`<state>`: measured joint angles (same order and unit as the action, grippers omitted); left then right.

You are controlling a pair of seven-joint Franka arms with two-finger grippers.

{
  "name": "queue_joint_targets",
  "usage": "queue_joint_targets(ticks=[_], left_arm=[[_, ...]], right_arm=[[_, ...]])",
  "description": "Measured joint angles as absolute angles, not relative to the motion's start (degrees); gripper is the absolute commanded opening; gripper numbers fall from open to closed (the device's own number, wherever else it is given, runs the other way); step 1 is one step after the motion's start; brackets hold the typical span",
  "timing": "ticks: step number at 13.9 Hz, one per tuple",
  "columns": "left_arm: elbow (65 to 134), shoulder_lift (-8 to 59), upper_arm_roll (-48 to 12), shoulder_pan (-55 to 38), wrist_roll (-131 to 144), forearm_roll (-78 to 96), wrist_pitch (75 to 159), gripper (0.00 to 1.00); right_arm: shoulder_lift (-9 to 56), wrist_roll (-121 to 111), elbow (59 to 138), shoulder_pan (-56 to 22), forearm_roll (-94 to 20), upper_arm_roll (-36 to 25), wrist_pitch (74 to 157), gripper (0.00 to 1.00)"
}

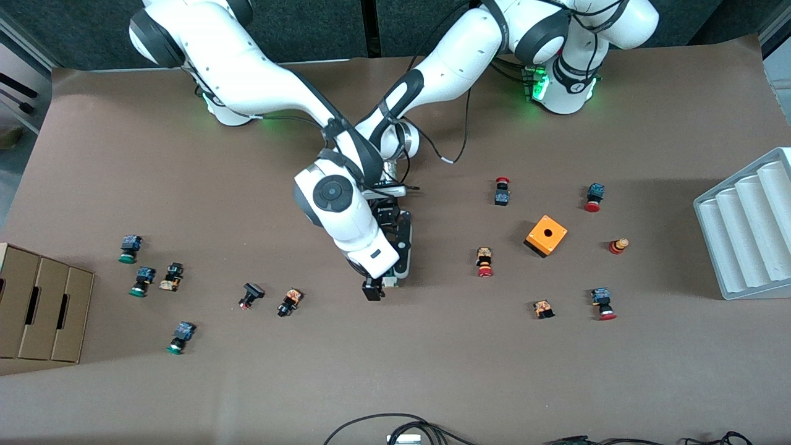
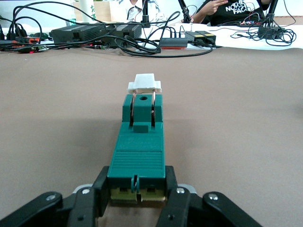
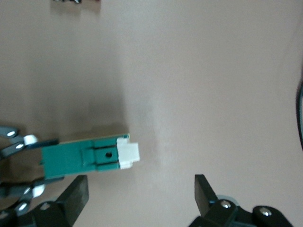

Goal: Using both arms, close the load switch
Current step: 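Lift the right gripper away while the left gripper releases the switch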

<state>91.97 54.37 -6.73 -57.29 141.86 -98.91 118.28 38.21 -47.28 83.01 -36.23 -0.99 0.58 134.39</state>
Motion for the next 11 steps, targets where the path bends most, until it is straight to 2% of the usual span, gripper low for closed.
queue_joint_targets(ticks=[2,3,5,9,11], left_arm=[[92.0,54.4,-6.7,-57.3,141.9,-98.9,118.3,0.38],[92.0,54.4,-6.7,-57.3,141.9,-98.9,118.3,0.49],[92.0,54.4,-6.7,-57.3,142.0,-98.9,118.3,1.00],[91.0,54.1,-6.7,-57.1,142.3,-98.7,118.4,1.00],[91.0,53.8,-6.7,-57.1,142.3,-98.7,118.4,1.00]], right_arm=[[35.7,-45.7,82.9,-35.9,-1.0,0.5,130.4,0.99],[34.6,-43.7,82.9,-35.5,-1.0,0.5,128.6,0.99],[32.7,-38.9,82.9,-35.0,-1.0,0.4,124.6,0.99],[28.1,-29.9,82.7,-34.5,-1.0,-2.3,118.5,0.99],[25.2,-29.1,82.7,-31.8,-1.0,-3.0,116.8,0.99]])
